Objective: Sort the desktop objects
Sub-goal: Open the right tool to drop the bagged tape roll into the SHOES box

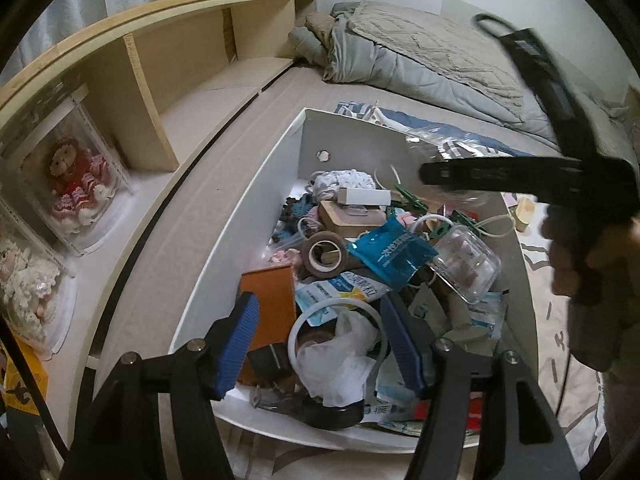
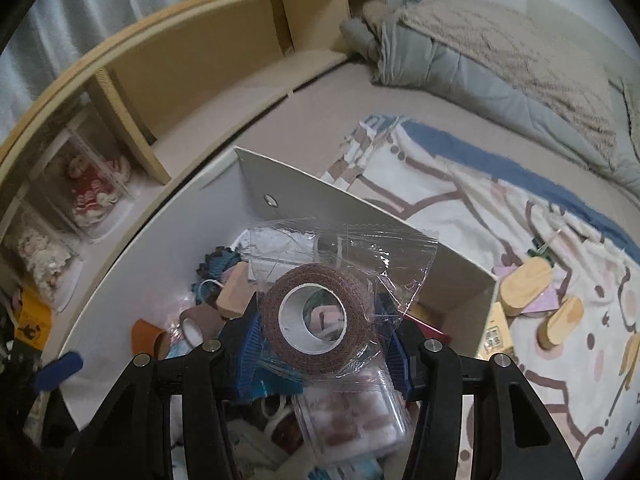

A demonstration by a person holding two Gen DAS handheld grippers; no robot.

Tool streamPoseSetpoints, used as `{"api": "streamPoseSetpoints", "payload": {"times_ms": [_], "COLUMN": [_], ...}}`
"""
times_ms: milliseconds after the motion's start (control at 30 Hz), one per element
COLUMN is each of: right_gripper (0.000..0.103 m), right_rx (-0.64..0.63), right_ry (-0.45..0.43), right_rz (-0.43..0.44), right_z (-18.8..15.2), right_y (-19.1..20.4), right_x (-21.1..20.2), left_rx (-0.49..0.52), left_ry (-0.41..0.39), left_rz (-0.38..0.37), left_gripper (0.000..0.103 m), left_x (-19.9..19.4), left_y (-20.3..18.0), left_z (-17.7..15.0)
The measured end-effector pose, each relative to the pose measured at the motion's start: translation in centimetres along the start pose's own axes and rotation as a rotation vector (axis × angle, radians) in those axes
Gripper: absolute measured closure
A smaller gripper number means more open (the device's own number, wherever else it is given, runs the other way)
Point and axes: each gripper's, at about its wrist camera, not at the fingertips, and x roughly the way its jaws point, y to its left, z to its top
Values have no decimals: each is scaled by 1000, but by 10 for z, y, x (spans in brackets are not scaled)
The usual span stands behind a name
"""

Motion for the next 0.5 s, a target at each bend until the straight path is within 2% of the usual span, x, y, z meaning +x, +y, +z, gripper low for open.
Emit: {"api": "streamPoseSetpoints", "payload": {"times_ms": [300, 400, 433, 467, 500], "right_gripper": [49, 47, 44, 30, 12], "right_rx": [73, 102, 112, 126, 142], "right_ry": [74, 102, 116, 130, 140], "right_rz": [-20, 6, 22, 36, 39], "right_z": [8, 6, 5, 3, 2], "right_y": [-13, -18, -19, -20, -22], "right_x": [34, 43, 46, 48, 50], "left_rx": [17, 13, 14, 14, 15], "left_ry": [4, 10, 10, 12, 13], "left_rz": [12, 13, 13, 15, 14], "left_gripper": [40, 40, 40, 40, 40], "left_x": [5, 6, 7, 7, 7], "left_y": [0, 1, 2, 2, 2], "left_z": [0, 0, 0, 0, 0]}}
